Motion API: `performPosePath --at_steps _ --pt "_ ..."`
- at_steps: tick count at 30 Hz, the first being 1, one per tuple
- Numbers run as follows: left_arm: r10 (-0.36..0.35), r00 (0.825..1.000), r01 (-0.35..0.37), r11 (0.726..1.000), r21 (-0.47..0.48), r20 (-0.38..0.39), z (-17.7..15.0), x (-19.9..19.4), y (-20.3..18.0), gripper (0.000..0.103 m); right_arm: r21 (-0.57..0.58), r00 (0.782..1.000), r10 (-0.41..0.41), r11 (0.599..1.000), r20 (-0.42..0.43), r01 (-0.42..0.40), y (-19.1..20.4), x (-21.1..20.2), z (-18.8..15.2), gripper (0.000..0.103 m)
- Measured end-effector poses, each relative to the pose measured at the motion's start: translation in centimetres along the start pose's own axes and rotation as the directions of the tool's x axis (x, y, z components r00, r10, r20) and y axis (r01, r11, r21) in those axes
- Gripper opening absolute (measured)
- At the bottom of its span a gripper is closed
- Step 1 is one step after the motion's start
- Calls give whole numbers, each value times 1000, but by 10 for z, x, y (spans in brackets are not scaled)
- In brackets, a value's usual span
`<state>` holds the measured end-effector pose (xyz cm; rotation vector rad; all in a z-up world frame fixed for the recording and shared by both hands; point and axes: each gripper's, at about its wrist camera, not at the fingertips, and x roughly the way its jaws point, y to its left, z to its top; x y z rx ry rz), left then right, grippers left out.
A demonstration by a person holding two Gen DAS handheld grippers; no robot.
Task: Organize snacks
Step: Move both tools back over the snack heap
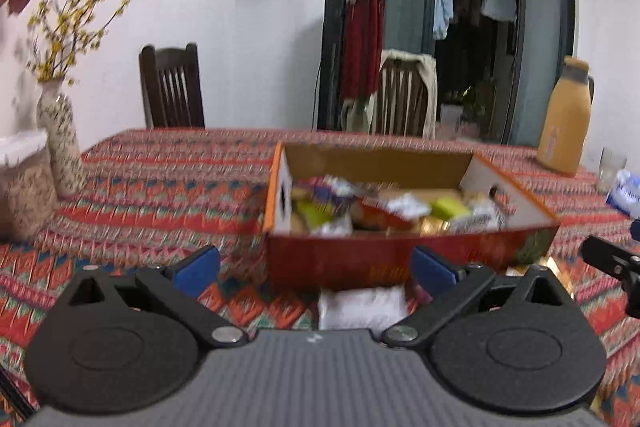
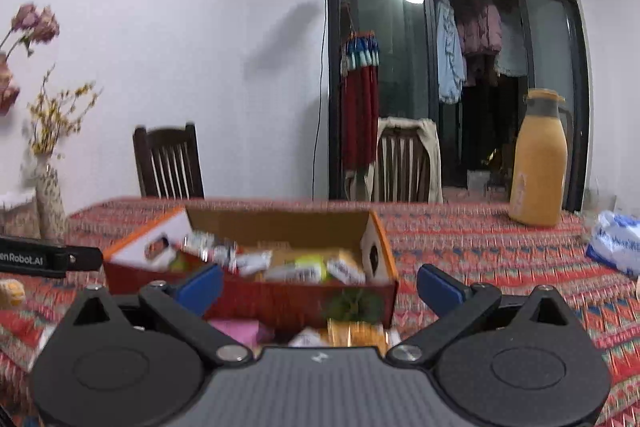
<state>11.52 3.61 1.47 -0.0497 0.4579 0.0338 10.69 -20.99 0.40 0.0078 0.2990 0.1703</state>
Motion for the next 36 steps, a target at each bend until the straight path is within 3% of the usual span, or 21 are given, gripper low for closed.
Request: performPosePath --at_steps 8,26,33,36 --pt "53 998 -54 999 -6 -42 -35 7 19 103 9 992 -15 1000 -128 17 1 -3 -34 103" --pt "-14 998 9 996 -84 -60 -41 15 32 103 33 973 -7 999 -231 15 20 18 -46 103" --pt "-32 998 27 995 -96 -54 -42 14 34 103 66 937 -43 995 -346 70 14 34 -52 103" --pt "-37 998 32 994 -101 -55 -42 15 35 103 70 925 -35 995 -379 66 14 34 -57 93"
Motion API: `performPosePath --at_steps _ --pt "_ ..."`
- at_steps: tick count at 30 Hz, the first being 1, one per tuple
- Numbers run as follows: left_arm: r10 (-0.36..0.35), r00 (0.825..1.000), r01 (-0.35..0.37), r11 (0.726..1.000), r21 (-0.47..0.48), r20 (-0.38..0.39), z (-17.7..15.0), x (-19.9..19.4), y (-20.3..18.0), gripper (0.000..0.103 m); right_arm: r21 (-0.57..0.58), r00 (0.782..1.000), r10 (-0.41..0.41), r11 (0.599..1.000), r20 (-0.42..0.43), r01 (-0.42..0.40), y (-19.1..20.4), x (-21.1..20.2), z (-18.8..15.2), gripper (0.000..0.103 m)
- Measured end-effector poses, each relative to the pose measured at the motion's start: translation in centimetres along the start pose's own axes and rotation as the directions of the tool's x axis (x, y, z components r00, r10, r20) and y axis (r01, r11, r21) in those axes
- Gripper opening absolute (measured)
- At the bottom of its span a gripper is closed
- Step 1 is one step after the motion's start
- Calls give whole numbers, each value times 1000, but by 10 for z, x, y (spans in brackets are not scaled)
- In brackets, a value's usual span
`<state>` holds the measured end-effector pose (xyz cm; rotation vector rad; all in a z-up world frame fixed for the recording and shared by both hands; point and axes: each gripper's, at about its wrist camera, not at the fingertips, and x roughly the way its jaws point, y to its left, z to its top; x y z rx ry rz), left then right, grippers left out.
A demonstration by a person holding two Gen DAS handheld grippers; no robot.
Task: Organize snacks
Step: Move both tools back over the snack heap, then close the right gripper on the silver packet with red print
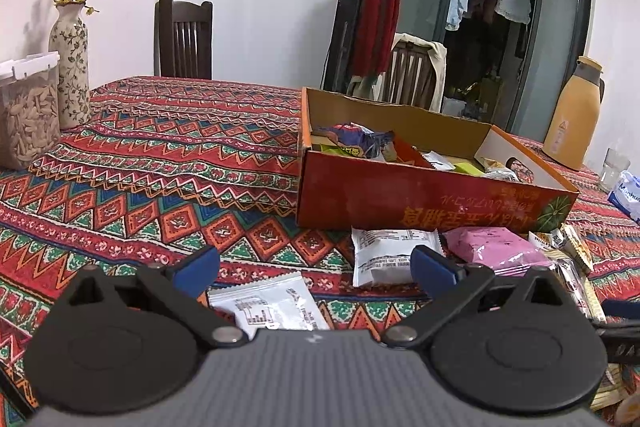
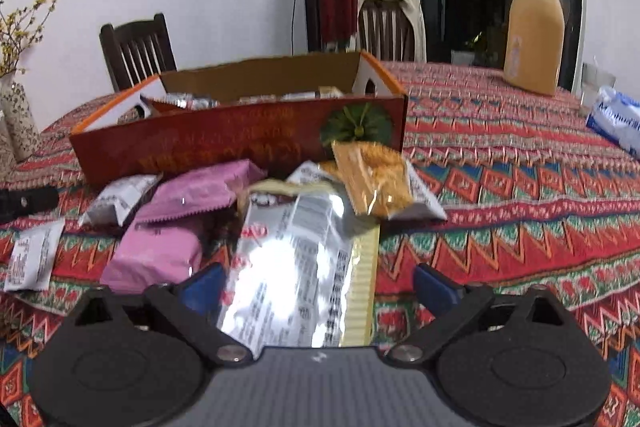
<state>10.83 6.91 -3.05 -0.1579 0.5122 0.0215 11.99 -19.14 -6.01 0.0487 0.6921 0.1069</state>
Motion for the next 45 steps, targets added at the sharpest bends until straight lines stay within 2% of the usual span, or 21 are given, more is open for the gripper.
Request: performPosePath --at_steps 2,6,12,14,17,26,31,37,45 --pt "-4 1000 4 1000 -5 -1 0 0 1 103 -36 1000 -23 999 0 23 5 1 -5 90" --pt "-9 1000 9 1000 -7 0 0 0 1 103 -38 1000 -18 999 9 19 6 0 -4 85" --pt "-29 999 29 999 -23 -19 1 4 4 103 -67 999 19 998 26 -17 11 -4 -4 57" --pt "-28 999 27 999 -29 -21 1 4 4 103 -60 999 25 998 35 -23 10 -6 -4 43" --pt "-22 999 21 999 -29 -23 1 5 4 103 -52 998 30 998 57 -28 8 -11 -6 36" --pt "18 1000 -18 999 -36 -14 1 4 5 103 -41 990 58 998 128 -53 4 -30 -12 34" --pt "83 996 -81 996 -31 46 0 -8 1 103 -46 983 73 997 170 -66 5 -39 -11 34" --pt "105 994 -103 994 -34 35 11 -15 2 103 -44 974 80 996 214 -72 2 -48 -7 34" --pt "136 991 -136 991 8 23 17 -25 -2 103 -48 959 88 996 269 -78 -8 -43 3 34"
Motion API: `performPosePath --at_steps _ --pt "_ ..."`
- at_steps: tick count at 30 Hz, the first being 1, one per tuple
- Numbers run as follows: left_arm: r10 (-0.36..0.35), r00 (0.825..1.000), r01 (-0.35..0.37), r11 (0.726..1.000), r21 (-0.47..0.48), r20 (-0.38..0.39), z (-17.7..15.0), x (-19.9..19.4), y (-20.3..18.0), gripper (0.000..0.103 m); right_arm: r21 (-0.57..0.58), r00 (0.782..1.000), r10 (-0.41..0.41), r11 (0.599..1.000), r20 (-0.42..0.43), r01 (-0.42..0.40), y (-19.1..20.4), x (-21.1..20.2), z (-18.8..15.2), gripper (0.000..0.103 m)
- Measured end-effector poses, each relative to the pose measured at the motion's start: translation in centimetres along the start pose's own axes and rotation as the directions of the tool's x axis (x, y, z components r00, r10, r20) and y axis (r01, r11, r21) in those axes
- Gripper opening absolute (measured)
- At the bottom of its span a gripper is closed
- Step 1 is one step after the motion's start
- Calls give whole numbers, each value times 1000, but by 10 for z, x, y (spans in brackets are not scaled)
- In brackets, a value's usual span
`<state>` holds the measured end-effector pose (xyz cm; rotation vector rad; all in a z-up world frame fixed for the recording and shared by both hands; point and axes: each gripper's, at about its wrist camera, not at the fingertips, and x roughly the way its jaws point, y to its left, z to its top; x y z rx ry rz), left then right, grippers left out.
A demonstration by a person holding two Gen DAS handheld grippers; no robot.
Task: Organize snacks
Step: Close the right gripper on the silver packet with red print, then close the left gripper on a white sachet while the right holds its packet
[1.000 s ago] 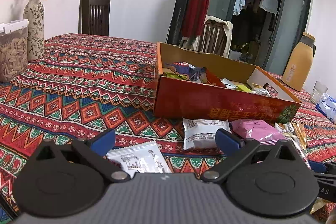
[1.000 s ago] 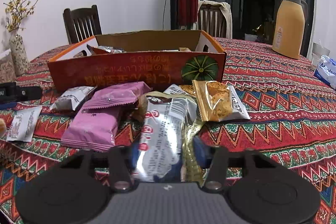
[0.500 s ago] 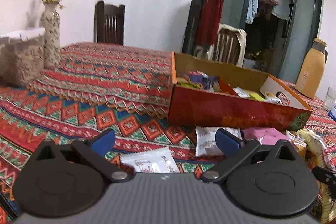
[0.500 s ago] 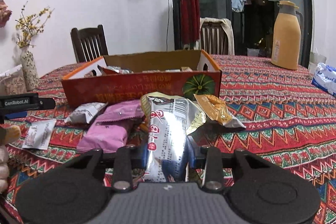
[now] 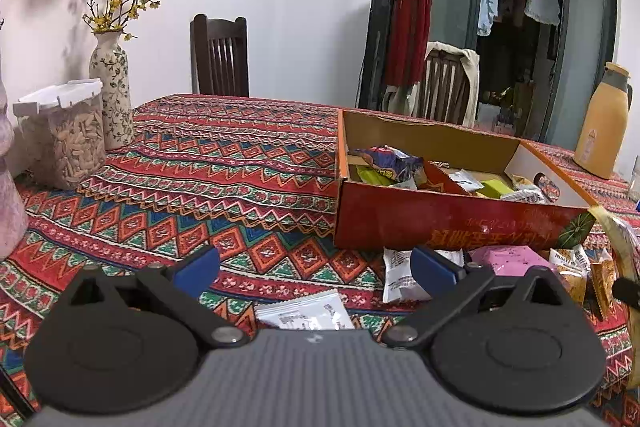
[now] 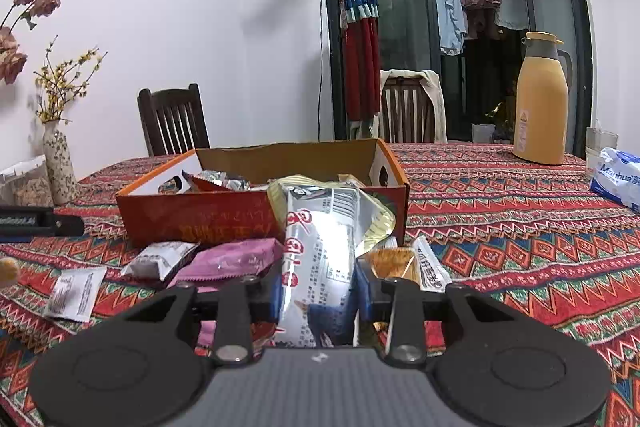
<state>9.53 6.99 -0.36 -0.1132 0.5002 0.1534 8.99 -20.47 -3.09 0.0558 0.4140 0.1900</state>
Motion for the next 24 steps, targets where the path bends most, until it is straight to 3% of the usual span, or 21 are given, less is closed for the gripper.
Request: performPosePath --at_steps 14,24 --pt "39 992 -35 999 36 -120 -11 13 -3 103 -10 999 34 999 13 -34 -2 23 -9 34" --pt "133 953 -142 990 -14 -273 -22 47 -4 103 -13 999 44 999 22 -44 -4 21 -12 34"
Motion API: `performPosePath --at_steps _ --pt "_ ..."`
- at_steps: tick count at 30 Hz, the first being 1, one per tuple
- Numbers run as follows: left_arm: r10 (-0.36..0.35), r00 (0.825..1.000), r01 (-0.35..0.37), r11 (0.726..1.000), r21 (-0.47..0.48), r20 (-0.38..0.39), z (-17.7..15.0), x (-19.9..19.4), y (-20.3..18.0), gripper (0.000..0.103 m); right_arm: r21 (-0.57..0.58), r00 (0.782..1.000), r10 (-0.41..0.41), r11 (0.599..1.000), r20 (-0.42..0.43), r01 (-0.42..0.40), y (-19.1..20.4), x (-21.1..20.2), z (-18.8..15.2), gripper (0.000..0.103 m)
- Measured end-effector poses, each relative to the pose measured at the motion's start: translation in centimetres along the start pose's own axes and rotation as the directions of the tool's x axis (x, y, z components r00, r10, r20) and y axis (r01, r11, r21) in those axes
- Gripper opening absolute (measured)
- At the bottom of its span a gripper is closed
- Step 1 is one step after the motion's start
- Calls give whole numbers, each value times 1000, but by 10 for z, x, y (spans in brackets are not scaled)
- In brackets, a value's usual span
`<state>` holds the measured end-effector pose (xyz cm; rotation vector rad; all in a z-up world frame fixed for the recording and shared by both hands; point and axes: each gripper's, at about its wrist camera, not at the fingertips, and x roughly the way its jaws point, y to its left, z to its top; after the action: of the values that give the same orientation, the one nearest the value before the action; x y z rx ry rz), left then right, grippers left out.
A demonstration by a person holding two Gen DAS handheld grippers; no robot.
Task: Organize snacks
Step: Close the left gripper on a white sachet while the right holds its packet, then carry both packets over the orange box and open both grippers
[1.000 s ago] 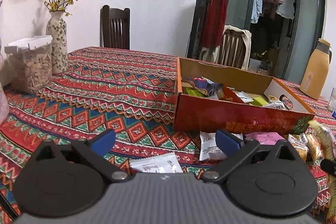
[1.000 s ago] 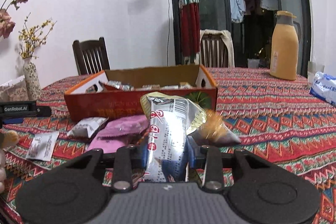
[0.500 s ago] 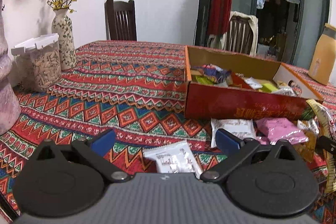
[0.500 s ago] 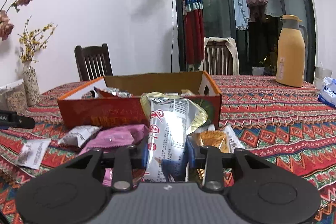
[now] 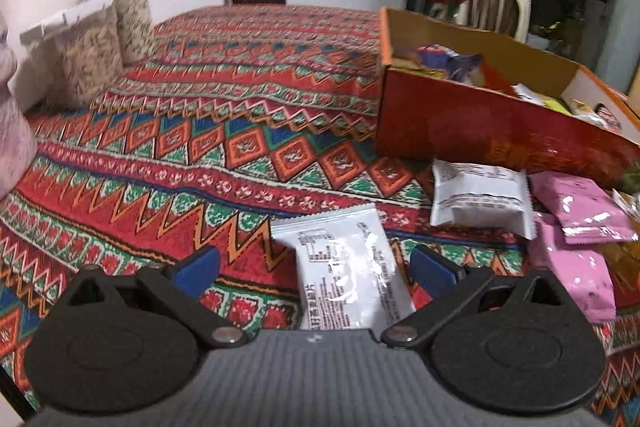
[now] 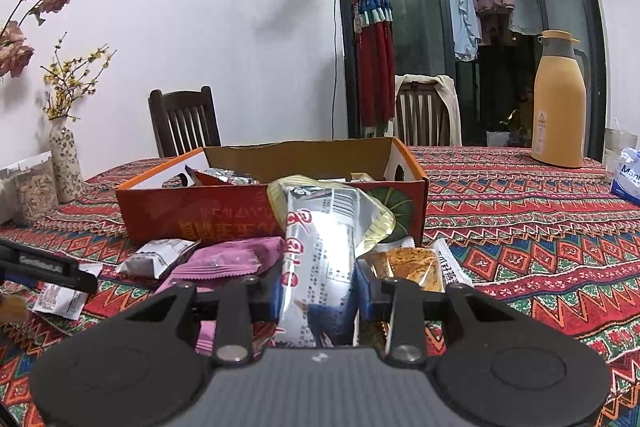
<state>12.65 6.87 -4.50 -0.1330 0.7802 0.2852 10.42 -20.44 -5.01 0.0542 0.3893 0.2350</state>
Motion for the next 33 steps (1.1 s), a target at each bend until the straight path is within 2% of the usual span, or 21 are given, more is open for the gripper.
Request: performPosePath --at_steps 4,6,8,11,26,33 --pt "39 999 -39 999 -13 -8 3 5 -1 102 0 1000 6 1000 7 -6 -1 -2 -1 34" --pt "40 999 -40 999 -3 2 3 4 -3 97 0 1000 8 1000 10 -8 -2 -2 -1 34" --pt "30 999 -30 1000 6 20 2 1 -5 80 -1 1000 10 1000 12 -10 -1 -3 -1 34" --pt "9 999 -10 1000 28 38 1 -4 -10 65 -4 1000 11 1000 13 -11 -2 -4 -1 34" --pt "-41 997 38 998 52 61 -3 -12 -13 60 -7 1000 8 1000 16 -8 0 -5 -1 34" --pt "-73 993 67 996 66 97 1 -24 -18 60 -7 1000 8 1000 16 -8 0 -5 -2 34"
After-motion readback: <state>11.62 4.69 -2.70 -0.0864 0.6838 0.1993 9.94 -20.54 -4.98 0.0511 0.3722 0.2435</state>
